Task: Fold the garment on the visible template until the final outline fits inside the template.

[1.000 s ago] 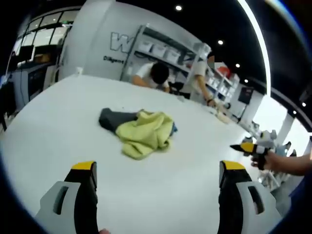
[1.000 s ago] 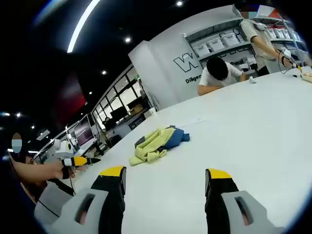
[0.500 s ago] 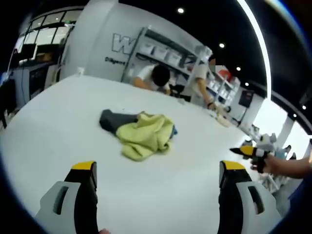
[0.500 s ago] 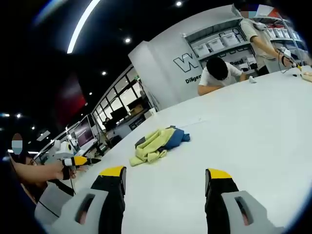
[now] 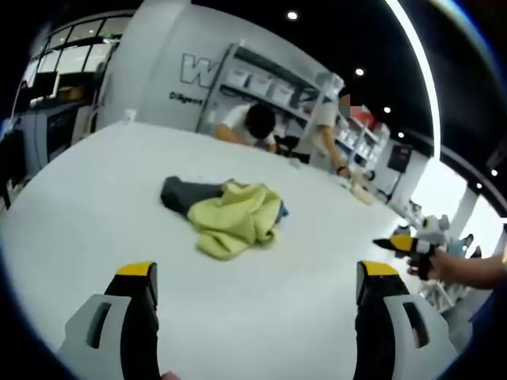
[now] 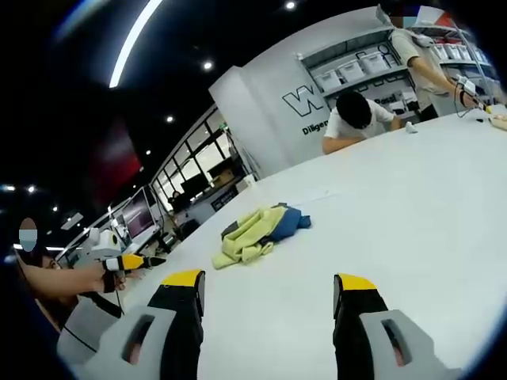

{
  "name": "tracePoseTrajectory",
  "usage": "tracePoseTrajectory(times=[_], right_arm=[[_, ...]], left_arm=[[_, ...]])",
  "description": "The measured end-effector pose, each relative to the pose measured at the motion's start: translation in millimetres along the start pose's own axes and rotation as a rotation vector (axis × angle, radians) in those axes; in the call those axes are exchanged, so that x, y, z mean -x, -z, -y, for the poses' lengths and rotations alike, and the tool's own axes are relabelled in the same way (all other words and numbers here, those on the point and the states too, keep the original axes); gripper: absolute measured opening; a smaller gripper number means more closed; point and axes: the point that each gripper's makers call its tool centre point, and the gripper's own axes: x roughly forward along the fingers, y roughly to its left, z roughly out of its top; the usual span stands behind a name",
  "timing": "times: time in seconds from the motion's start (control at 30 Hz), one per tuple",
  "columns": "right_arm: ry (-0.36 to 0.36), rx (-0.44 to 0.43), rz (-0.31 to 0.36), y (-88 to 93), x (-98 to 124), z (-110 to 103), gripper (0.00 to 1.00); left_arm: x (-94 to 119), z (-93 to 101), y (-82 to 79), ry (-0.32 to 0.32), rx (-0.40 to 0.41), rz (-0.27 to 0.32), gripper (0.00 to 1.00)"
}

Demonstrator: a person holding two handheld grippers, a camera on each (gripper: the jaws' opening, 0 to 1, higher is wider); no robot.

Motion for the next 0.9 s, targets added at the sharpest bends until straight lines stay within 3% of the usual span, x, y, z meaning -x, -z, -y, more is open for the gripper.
tracePoseTrajectory(times=[0.9], right_arm=[[0.003,-0.013,-0.013,6.5,-2.3,1.0,0.63]], left_arm=[[-3.2,0.5,6.9,0.003,0.003,-0.013,0.99]])
